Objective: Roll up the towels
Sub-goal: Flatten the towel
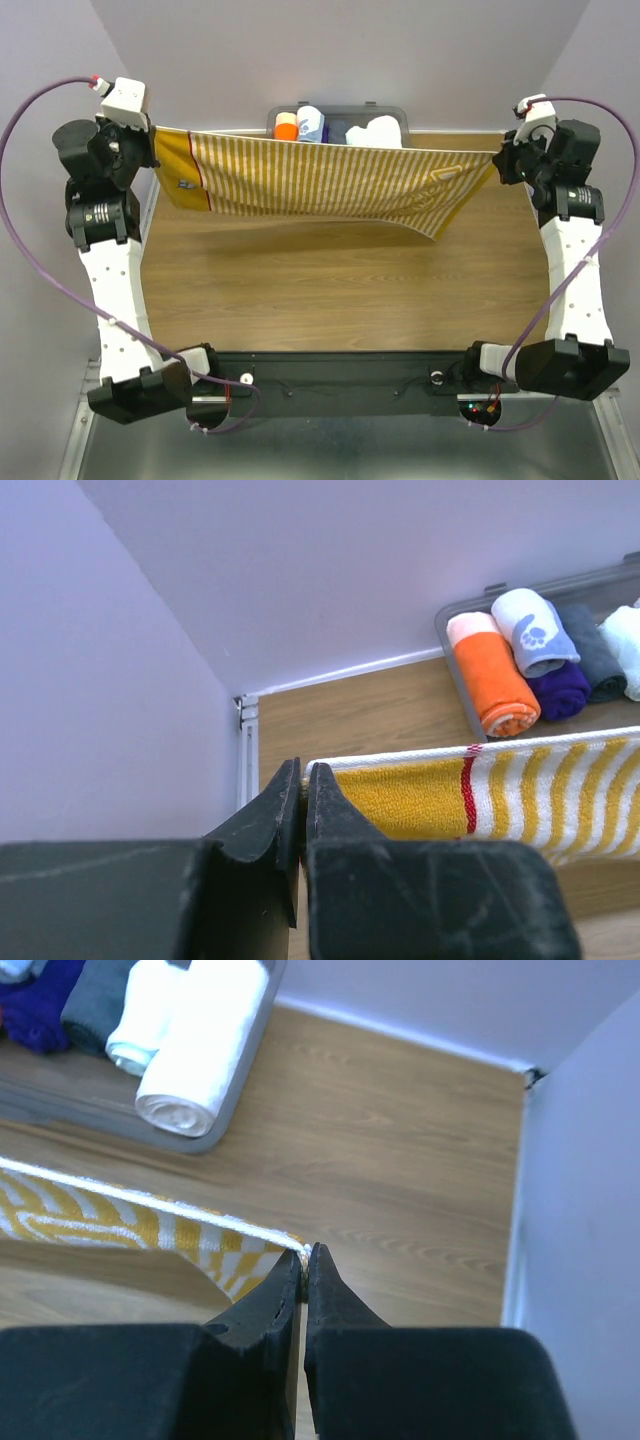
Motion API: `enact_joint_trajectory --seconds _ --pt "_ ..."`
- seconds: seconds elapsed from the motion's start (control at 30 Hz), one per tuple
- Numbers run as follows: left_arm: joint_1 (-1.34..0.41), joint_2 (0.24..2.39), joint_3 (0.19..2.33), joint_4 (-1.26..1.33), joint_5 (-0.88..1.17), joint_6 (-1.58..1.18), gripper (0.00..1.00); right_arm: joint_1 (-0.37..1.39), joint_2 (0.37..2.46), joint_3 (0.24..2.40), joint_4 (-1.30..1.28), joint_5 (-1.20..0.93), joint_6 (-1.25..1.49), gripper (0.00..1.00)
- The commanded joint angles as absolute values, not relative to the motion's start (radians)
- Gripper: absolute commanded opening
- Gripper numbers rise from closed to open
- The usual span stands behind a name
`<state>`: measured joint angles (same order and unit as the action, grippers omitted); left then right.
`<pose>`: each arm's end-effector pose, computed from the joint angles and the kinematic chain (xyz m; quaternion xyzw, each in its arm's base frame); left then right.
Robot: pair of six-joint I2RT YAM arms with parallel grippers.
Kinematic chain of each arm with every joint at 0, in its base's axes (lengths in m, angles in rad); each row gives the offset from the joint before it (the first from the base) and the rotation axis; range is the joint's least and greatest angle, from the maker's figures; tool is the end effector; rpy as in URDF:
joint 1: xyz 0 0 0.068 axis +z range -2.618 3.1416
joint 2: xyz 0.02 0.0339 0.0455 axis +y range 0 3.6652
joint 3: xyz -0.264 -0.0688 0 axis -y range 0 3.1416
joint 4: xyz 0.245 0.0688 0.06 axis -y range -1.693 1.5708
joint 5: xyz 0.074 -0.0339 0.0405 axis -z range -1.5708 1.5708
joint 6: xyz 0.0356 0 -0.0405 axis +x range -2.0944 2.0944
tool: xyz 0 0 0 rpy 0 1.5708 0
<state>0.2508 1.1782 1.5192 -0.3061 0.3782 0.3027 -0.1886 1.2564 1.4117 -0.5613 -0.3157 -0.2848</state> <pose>0.2327 0.0460 0.4996 0.1529 0.6785 0.0674 0.7153 0.2675 -0.0398 0.4191 -0.1260 0.8197 0.0002 0.5588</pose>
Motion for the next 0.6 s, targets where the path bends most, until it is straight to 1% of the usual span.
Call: enact_joint_trajectory --seconds 0.0,0.27,0.43,0.57 --pt "0.264 1.082 1.490 -0.268 0.394 0.314 0.00 -0.204 1.180 1.466 -0.564 -0.230 -0.333 0.00" --pt "0.264 0.917 1.407 -0.350 0.285 0.318 0.00 -0.204 1.048 1.516 -0.670 -0.172 -0.385 0.01" --pt "0.264 0.842 1.390 -0.437 0.344 0.331 0.00 -0.204 1.003 1.588 -0.759 -0.144 -0.425 0.00" --pt "0.264 0.834 1.414 -0.489 0.305 0.249 0.00 -0.204 0.991 1.635 -0.837 -0.117 -0.454 0.01"
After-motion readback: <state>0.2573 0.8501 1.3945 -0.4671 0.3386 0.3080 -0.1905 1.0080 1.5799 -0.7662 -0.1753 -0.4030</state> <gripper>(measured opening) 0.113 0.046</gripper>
